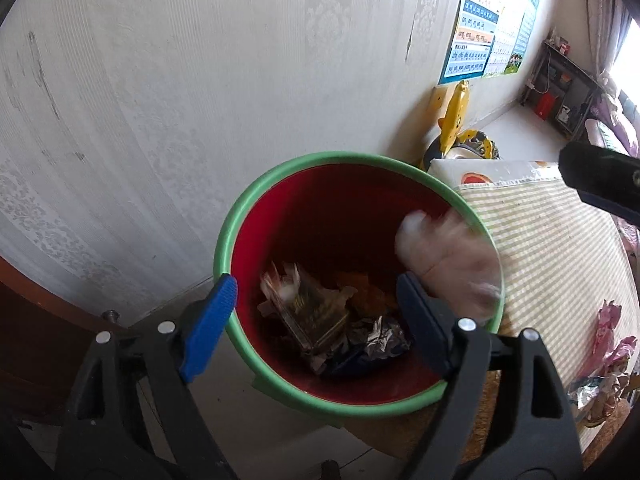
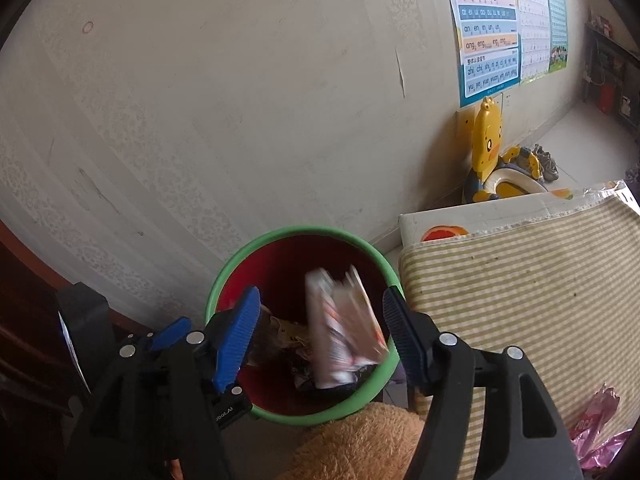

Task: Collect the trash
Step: 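Lower both items into the red bucket and open both tools, then grasp the pink wrapper with the left tool while the right tool grasps a pink snack bag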

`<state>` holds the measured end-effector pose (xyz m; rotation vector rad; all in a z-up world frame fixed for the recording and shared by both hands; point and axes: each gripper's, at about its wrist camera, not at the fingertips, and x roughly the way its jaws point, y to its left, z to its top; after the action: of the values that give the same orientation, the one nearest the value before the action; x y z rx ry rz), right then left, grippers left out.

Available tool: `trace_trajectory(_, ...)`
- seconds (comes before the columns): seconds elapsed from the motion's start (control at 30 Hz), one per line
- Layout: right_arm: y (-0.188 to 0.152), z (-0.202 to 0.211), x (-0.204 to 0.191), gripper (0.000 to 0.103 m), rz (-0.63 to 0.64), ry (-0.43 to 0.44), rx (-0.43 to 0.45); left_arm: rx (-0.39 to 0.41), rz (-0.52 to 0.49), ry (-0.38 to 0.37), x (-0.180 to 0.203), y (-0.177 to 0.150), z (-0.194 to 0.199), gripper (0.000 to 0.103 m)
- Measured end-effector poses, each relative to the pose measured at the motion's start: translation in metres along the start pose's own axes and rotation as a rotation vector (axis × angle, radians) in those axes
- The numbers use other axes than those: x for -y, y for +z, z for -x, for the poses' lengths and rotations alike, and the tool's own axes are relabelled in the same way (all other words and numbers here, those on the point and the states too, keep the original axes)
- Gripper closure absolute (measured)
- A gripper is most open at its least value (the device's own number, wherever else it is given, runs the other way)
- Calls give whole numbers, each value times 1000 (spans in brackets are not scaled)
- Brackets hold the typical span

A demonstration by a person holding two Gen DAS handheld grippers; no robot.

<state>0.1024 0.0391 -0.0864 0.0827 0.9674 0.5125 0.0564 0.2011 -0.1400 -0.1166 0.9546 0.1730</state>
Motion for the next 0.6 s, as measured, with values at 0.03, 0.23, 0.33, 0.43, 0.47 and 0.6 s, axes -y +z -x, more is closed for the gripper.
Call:
trace_trajectory(0.03,-1,0,1,40,-2,1,0,-3,-3,-1,1,0,-1,24)
trace_trajectory(0.23,-11,16,17,35,-17,-26,7,-2,-24,-18,12,0,4,24)
trace_trajectory(0.33,-20,30,33,34,-13,-67,6,9,-40,-33,21,0,9,24)
trace_trajectory(0.43,-32,47,57,31,-29,-119,6,17,-71,-60,38,-1,16,24)
trace_trajectory(0.47,-39,55,69,29,-43,-141,3,20,-88,-72,46,-2,19,24)
trace_trajectory(0.6,-73,89,131,27,-139,-279,-13,32,-151,-121,79,-8,31,24)
